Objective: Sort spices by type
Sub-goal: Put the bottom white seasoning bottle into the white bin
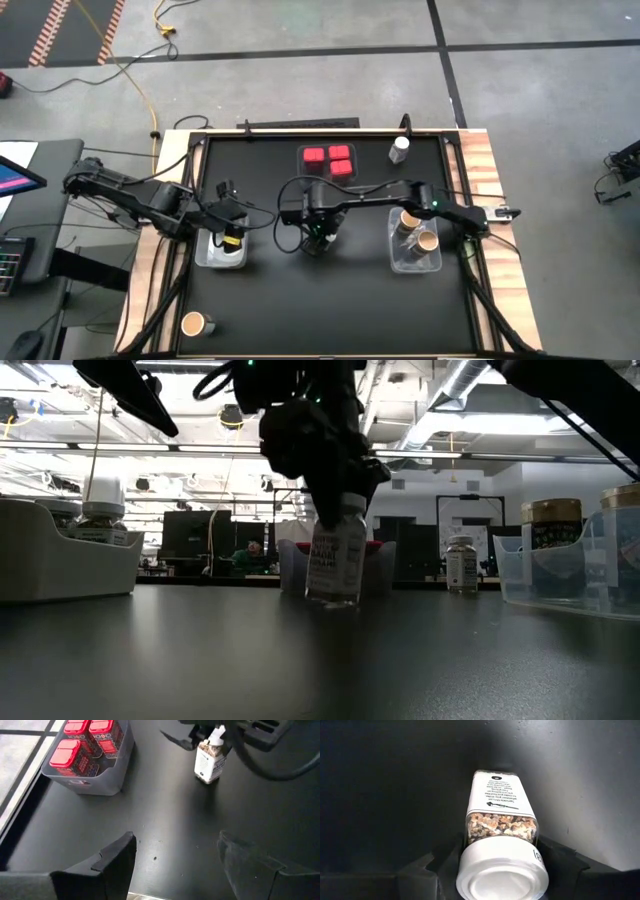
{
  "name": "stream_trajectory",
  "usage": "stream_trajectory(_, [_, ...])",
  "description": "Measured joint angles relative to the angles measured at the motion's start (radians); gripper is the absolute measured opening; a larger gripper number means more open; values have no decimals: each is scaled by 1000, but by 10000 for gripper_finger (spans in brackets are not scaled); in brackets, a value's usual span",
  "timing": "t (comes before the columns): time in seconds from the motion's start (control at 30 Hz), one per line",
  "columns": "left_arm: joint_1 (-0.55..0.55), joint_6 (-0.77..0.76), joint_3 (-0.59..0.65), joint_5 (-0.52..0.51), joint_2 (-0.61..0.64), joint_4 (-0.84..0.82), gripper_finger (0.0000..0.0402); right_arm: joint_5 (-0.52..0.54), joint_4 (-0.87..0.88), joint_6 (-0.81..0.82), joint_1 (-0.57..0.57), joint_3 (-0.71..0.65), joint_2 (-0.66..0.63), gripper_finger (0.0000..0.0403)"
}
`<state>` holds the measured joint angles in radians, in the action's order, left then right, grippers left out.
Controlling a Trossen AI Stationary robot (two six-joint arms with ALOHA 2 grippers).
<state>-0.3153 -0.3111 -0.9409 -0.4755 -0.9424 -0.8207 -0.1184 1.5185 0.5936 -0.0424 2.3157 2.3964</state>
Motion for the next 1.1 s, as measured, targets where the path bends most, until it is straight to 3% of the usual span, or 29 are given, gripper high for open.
stream_trajectory(0.67, [0, -4, 0, 0, 0, -1, 267, -8, -49, 26, 2, 0, 10, 248])
stream_trajectory(1.1, [0, 0, 0, 0, 0, -1, 267, -16, -27, 0, 15, -1, -10, 315])
